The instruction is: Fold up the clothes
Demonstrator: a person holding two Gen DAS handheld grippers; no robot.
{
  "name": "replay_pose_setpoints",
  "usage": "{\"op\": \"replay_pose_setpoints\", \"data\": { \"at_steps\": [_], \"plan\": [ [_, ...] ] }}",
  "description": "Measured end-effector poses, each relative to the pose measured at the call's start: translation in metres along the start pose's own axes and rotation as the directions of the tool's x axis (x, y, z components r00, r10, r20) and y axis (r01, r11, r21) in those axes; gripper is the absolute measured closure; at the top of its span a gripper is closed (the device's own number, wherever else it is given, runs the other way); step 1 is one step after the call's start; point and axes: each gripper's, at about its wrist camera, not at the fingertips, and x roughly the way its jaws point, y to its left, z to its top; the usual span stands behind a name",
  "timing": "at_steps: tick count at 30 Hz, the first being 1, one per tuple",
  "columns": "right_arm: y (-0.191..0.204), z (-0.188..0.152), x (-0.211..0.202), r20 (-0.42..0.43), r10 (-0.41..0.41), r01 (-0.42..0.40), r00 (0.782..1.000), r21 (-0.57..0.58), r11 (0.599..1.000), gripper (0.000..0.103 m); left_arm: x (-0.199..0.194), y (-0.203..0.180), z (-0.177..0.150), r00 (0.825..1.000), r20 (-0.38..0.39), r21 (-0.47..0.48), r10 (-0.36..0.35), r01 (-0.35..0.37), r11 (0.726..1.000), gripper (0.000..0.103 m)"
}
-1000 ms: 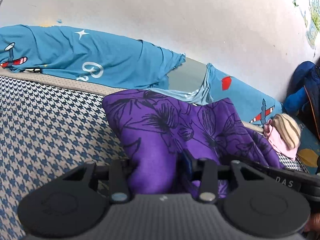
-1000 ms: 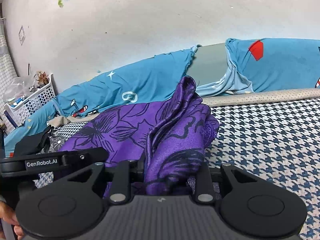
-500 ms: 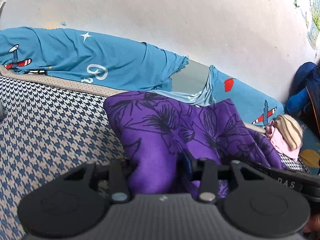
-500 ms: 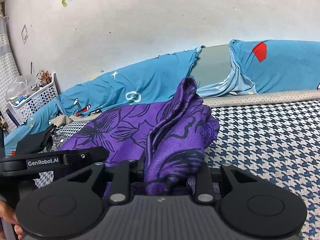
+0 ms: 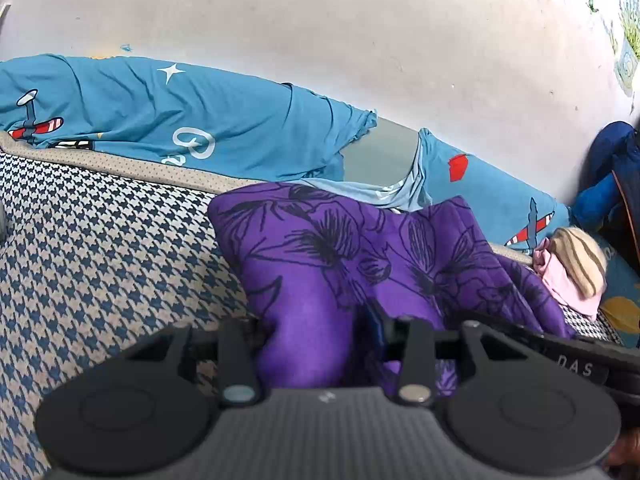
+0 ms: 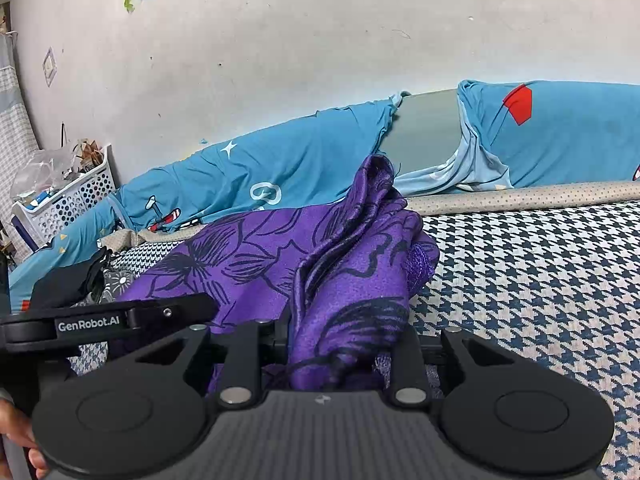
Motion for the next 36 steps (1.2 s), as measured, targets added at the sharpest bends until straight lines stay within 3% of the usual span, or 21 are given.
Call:
{"op": "replay_pose_setpoints", "data": {
  "at_steps": [36],
  "plan": [
    [-0.0030,0.0009,-0.0042,-0.011,-0.005,0.005,1.000,0.007,1.000,0.076,0.0085,-0.0051,-0.0008,1.000,-0.012,0.006,0.008,-0.008,1.000,0.066]
  ]
}}
